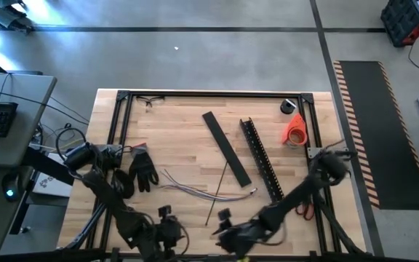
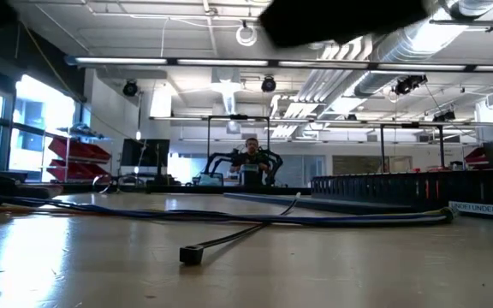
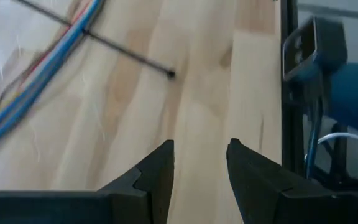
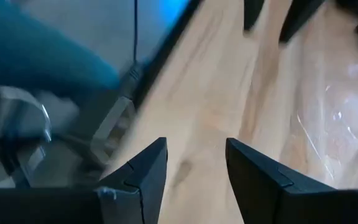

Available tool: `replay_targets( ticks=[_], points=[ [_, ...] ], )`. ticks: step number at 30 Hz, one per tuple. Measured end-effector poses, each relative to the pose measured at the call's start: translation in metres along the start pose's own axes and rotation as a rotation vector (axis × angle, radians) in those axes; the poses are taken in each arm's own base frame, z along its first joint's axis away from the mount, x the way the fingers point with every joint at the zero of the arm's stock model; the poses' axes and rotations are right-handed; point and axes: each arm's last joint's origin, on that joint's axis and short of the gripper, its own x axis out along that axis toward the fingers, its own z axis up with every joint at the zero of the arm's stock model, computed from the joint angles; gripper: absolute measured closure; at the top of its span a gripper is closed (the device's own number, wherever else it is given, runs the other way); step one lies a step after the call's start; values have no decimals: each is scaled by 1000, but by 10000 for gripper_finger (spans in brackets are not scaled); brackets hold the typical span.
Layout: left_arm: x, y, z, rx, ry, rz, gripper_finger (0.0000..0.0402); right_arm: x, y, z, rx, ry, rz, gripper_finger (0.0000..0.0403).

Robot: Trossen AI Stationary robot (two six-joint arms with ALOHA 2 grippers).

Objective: Ziptie cables
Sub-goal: Wrap the black zip tie on the cables

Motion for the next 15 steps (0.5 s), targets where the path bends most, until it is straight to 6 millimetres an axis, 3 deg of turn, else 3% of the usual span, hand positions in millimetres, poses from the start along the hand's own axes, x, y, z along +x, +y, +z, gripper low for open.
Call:
replay_targets(
  ticks=[8, 15],
  points=[
    [3, 2, -41, -74, -113, -53, 273, 48, -38, 18, -67, 212, 88, 257],
    [10, 10, -59, -79, -223, -108, 273, 58, -68, 14, -56, 329, 134, 269]
  ],
)
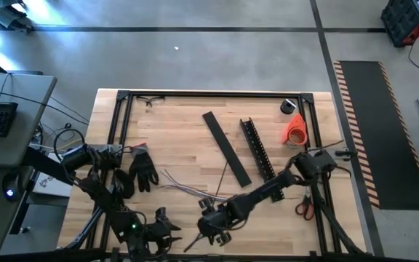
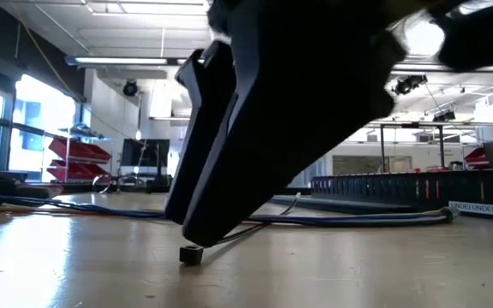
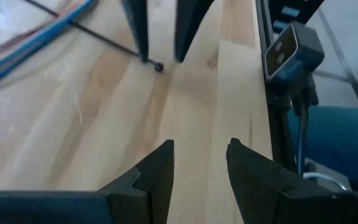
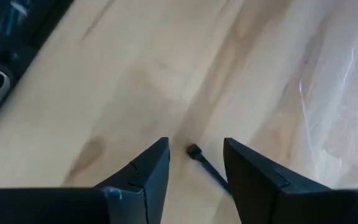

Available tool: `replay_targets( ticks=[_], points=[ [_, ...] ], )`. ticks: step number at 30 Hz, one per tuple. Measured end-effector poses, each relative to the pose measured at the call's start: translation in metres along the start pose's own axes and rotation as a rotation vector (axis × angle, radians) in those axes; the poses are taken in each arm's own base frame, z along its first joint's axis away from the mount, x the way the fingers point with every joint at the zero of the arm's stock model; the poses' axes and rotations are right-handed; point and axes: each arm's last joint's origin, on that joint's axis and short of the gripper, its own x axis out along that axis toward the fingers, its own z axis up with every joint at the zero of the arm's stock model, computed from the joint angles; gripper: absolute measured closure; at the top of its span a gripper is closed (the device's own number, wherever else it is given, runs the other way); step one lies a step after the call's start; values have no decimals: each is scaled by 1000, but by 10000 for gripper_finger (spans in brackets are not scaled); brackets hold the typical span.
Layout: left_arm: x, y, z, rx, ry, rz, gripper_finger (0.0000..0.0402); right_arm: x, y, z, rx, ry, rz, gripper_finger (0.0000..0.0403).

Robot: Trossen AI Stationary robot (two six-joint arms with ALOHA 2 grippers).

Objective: Ziptie cables
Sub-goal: Wrap the black zip tie on the cables

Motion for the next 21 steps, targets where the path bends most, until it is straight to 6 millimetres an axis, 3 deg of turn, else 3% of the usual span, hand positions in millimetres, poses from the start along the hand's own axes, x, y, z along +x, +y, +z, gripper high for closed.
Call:
replay_targets(
  ticks=[9, 14, 21],
  points=[
    [1, 4, -3, 16, -55, -14, 273, 10, -7, -5, -172, 17, 56, 326],
    [5, 5, 1, 52, -55, -19, 273, 13, 0, -6, -228, 34, 20, 389],
    [14, 5, 14, 151, -109, -37, 273, 11, 25, -7, -258, 62, -155, 402]
  ],
)
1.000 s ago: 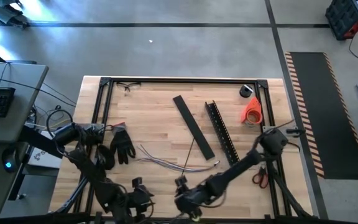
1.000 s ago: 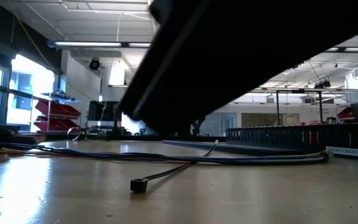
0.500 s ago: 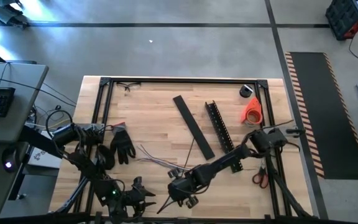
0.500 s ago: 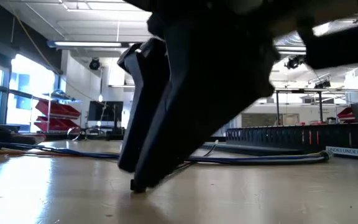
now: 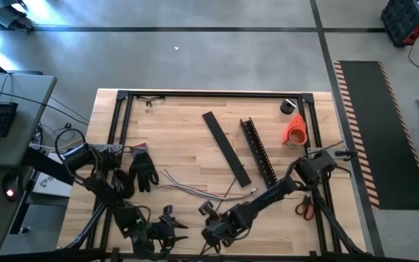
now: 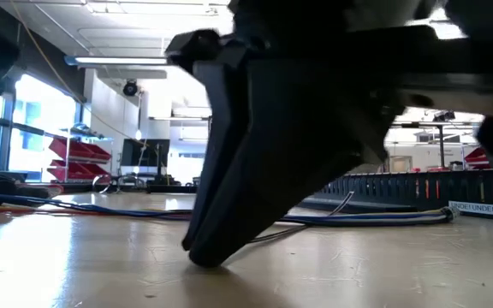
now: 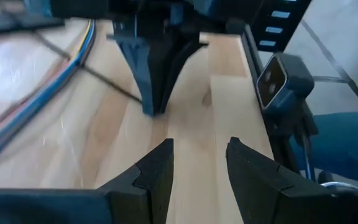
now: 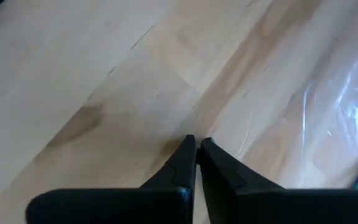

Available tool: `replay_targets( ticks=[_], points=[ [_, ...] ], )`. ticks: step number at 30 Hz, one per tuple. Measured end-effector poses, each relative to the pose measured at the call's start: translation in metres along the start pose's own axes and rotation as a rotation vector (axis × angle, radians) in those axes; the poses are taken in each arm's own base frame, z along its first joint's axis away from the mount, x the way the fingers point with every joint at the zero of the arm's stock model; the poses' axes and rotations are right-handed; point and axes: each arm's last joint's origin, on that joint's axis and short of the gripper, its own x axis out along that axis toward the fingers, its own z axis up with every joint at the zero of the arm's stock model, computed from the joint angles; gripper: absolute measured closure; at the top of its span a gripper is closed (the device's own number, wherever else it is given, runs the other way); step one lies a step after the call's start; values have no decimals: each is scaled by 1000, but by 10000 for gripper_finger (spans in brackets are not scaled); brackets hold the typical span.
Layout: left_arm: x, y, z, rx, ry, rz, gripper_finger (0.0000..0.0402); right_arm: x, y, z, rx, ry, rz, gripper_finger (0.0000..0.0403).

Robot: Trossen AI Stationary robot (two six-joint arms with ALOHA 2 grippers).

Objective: Ziptie cables
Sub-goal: Wrap the black zip tie on the cables

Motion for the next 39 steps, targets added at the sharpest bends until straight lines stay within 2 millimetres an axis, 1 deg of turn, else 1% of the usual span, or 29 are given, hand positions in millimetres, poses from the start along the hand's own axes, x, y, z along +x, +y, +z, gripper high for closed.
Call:
replay_targets(
  ticks=[3, 7, 11, 15, 17, 20, 22, 24, 27, 29, 31, 33, 36, 39],
  points=[
    [3, 1, 4, 64, -16, -6, 273, -3, 14, 2, -9, 12, -51, 403],
    [8, 6, 7, 98, -6, -2, 273, -8, 28, 3, 6, 37, -120, 403],
    [12, 9, 9, 126, -6, 14, 273, -11, 38, 0, 58, 76, -144, 403],
    [17, 14, 12, 143, -1, 20, 273, -13, 39, 0, 107, 76, -157, 403],
    [19, 15, 13, 151, 5, 17, 273, -21, 41, 0, 120, 85, -193, 403],
    [22, 18, 15, 161, 7, 25, 273, -41, 42, 0, 174, 50, -258, 403],
    [23, 19, 16, 188, -1, 27, 273, -52, 46, -7, 236, -13, -280, 403],
    [25, 20, 19, 212, -14, 27, 273, -56, 53, -22, 310, -76, -273, 403],
    [32, 21, 21, 243, -37, 14, 273, -58, 64, -48, 425, -211, -255, 403],
    [40, 24, 18, 267, -29, -14, 273, -61, 67, -59, 513, -319, -238, 403],
    [49, 28, 16, 266, -9, -42, 273, -58, 68, -70, 572, -387, -212, 403],
    [57, 31, 16, 242, 3, -56, 273, -54, 67, -76, 600, -428, -160, 403],
    [67, 36, 22, 224, 6, -62, 273, -55, 60, -72, 613, -474, -86, 403],
    [73, 42, 26, 267, 48, -66, 273, -54, 50, -68, 608, -453, -13, 395]
  ],
)
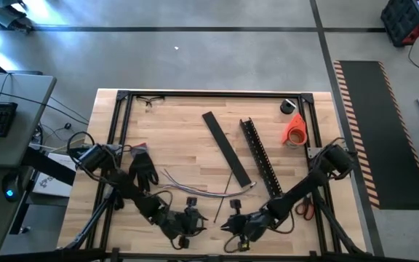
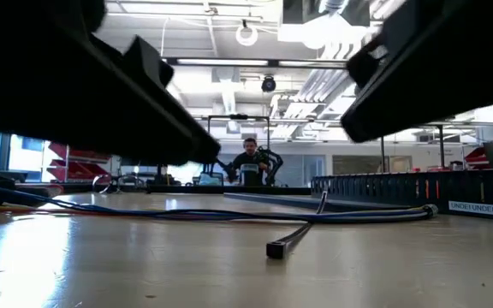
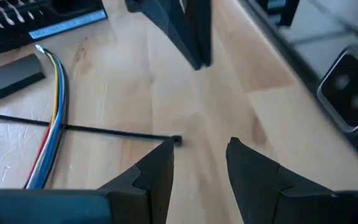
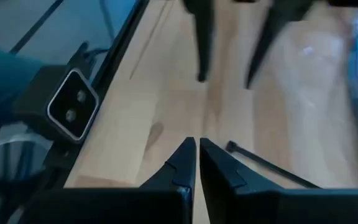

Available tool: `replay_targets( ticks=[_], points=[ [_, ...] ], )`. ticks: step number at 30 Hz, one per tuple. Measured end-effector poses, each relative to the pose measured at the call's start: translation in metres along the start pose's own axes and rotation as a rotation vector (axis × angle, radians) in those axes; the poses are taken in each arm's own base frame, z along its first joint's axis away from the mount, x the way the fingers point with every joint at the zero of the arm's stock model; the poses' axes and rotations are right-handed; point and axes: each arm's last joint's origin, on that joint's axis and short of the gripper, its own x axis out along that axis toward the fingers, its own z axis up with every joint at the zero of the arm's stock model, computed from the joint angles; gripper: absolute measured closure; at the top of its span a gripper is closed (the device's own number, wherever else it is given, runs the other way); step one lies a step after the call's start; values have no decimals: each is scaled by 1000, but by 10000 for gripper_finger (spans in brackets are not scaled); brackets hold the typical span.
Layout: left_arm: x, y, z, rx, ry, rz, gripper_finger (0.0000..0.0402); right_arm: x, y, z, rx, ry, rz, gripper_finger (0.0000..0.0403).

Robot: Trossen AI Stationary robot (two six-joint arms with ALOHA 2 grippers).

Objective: Ziptie cables
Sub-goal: Wrap the black zip tie on the cables

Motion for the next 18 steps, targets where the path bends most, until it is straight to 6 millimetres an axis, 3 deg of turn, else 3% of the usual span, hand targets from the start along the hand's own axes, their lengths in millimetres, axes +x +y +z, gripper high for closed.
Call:
replay_targets(
  ticks=[4, 8, 14, 18],
  points=[
    [1, 15, 9, 5, 91, -23, 273, 4, -8, 17, -51, 98, 69, 356],
    [-2, 25, 17, -41, 142, -49, 273, 5, -17, 18, -132, 188, 42, 301],
    [-5, 25, 21, -79, 136, -51, 273, 12, -36, 19, -173, 287, -30, 233],
    [-6, 25, 19, -92, 158, -44, 273, 21, -38, 26, -240, 287, 27, 214]
  ],
)
